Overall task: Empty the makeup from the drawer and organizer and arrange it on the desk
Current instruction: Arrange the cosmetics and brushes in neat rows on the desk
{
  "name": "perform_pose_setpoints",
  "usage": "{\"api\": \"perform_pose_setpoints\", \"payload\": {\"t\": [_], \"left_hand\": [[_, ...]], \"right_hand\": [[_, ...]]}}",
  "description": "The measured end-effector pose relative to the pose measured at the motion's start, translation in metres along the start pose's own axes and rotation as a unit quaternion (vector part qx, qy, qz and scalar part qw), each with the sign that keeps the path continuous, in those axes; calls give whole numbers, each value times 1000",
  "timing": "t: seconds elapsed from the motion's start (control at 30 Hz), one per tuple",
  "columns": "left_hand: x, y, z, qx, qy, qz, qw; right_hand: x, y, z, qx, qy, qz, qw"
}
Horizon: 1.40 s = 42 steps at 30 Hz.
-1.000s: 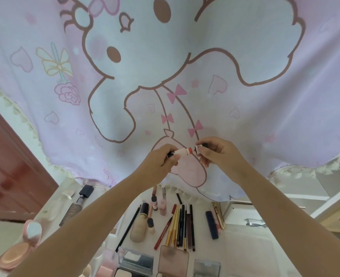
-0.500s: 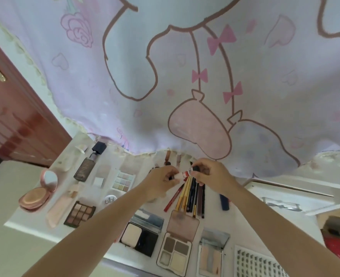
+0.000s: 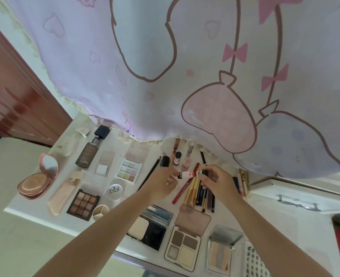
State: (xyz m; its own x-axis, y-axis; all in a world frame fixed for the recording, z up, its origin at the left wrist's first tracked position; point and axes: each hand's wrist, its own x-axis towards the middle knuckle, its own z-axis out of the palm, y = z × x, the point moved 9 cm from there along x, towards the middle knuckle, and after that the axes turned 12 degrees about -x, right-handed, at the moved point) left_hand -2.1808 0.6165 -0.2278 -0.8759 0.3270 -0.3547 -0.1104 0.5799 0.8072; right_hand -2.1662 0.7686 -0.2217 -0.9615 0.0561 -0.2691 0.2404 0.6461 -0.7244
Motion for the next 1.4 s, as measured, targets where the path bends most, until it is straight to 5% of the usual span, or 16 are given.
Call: {"api": "perform_pose_setpoints", "payload": {"t": [0.37, 0.57, 0.83, 1.2, 1.4], "left_hand": [[5, -32, -19, 14, 40, -26, 999], [2, -53, -21, 16, 31, -55, 998], [-2, -63, -27, 20, 36, -56, 998], [-5, -69, -26, 31, 22, -51, 998], [-6, -16, -13, 159, 14, 101, 982]], "right_hand": [[11, -17, 19, -207, -3, -70, 976], [7, -32, 65, -355, -100, -148, 918], [15, -51, 88, -490, -125, -191, 841], [15, -14, 38, -373, -33, -87, 923], [5, 22, 8, -364, -9, -22, 931]]}}
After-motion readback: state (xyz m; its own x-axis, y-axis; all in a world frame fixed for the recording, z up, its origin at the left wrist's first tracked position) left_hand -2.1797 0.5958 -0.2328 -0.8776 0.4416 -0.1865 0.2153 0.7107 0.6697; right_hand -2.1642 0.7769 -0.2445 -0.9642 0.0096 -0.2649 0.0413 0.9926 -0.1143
